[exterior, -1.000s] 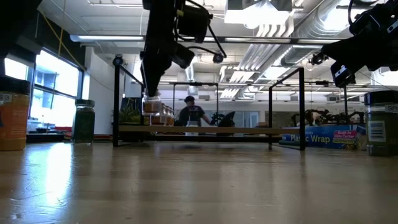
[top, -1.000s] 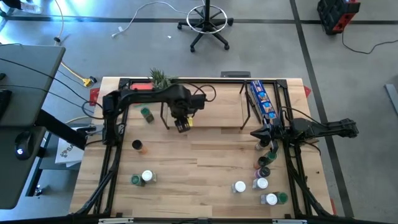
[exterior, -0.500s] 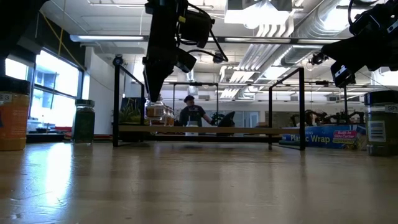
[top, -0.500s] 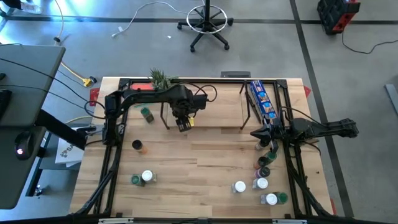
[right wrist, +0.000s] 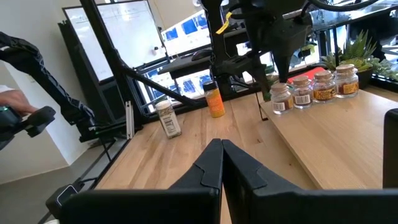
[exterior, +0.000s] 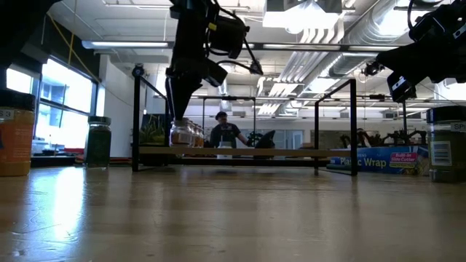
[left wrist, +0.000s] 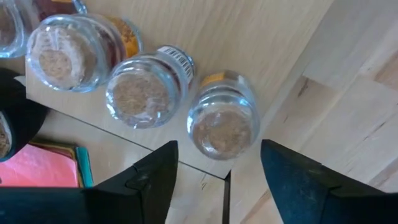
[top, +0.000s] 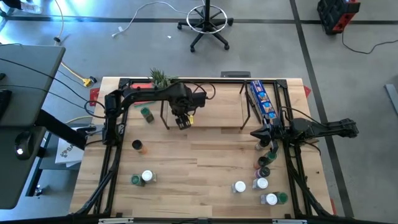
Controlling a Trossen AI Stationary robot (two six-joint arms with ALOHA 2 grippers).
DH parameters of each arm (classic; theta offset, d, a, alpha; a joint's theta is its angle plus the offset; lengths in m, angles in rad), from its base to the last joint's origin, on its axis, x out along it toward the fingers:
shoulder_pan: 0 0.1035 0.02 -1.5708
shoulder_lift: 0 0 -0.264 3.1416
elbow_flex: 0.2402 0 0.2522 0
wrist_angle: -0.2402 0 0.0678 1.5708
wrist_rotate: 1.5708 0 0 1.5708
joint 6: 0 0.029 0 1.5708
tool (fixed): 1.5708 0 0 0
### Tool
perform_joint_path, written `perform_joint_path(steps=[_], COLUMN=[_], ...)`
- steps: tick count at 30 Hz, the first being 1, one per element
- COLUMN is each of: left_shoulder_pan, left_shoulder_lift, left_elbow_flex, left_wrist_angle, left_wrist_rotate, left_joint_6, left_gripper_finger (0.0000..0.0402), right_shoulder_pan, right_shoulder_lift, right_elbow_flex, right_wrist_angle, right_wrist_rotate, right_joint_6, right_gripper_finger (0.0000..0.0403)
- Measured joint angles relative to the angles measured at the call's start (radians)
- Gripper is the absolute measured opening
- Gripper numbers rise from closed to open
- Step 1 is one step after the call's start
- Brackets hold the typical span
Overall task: Shelf spices
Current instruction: Adjust the brown seasoning bottle on the shelf
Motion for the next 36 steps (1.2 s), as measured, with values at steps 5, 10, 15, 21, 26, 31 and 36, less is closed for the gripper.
perform_joint_path(steps=[5, 10, 15, 21, 26, 31, 36], left_shoulder_pan=[0.005, 0.004, 0.004, 0.004, 0.004, 0.004, 0.011], left_shoulder_lift=[0.000, 0.000, 0.000, -0.009, -0.011, -0.011, -0.011], left_elbow_flex=[0.000, 0.000, 0.000, 0.006, 0.081, 0.200, 0.262], left_wrist_angle=[-0.001, -0.027, -0.052, -0.074, -0.076, -0.052, 0.110], left_wrist_rotate=[-0.001, -0.005, -0.016, -0.016, -0.017, -0.017, -0.011], left_joint_6=[0.000, -0.017, -0.035, -0.040, -0.061, -0.086, -0.097], left_gripper_finger=[0.0233, 0.0234, 0.0234, 0.0235, 0.0235, 0.0235, 0.0227], right_shoulder_pan=[0.000, 0.000, 0.000, 0.000, 0.000, 0.000, 0.000], right_shoulder_lift=[0.000, 0.000, 0.000, 0.000, 0.000, 0.000, 0.000], right_elbow_flex=[0.000, 0.000, 0.000, 0.000, 0.000, 0.000, 0.000], right_wrist_angle=[0.000, 0.000, 0.000, 0.000, 0.000, 0.000, 0.000], right_wrist_rotate=[0.000, 0.000, 0.000, 0.000, 0.000, 0.000, 0.000], right_joint_6=[0.000, 0.000, 0.000, 0.000, 0.000, 0.000, 0.000], right_gripper_finger=[0.0000, 0.0000, 0.0000, 0.0000, 0.0000, 0.0000, 0.0000])
